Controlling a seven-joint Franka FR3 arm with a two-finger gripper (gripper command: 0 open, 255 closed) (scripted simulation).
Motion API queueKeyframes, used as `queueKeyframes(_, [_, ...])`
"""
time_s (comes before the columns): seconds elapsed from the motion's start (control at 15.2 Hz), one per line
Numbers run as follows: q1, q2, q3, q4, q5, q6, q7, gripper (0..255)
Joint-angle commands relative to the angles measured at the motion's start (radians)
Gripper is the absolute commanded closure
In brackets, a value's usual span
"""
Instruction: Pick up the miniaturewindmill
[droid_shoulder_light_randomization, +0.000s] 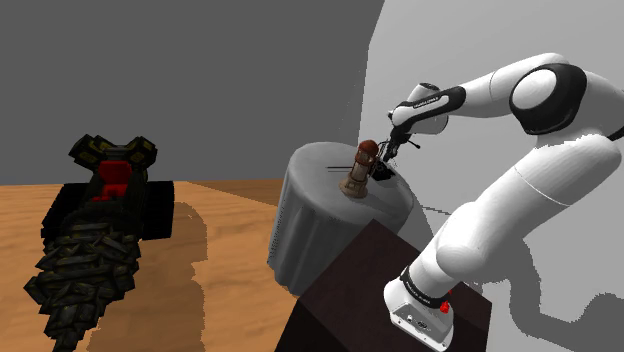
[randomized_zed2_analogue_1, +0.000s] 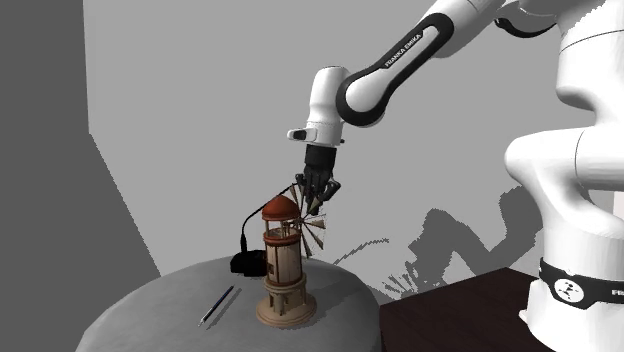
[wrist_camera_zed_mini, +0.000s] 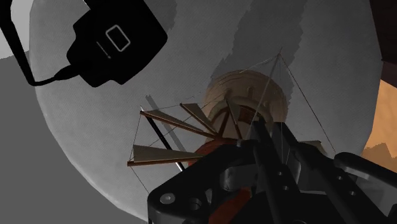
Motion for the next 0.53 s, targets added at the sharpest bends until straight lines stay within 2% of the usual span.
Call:
queueKeyframes(0.0, [-0.004,-0.023,0.007,0.013,-0.019,-0.03,0.014,255])
queueKeyframes(0.46, [-0.016,-0.092,0.036,0.061,-0.064,-0.137,0.045,255])
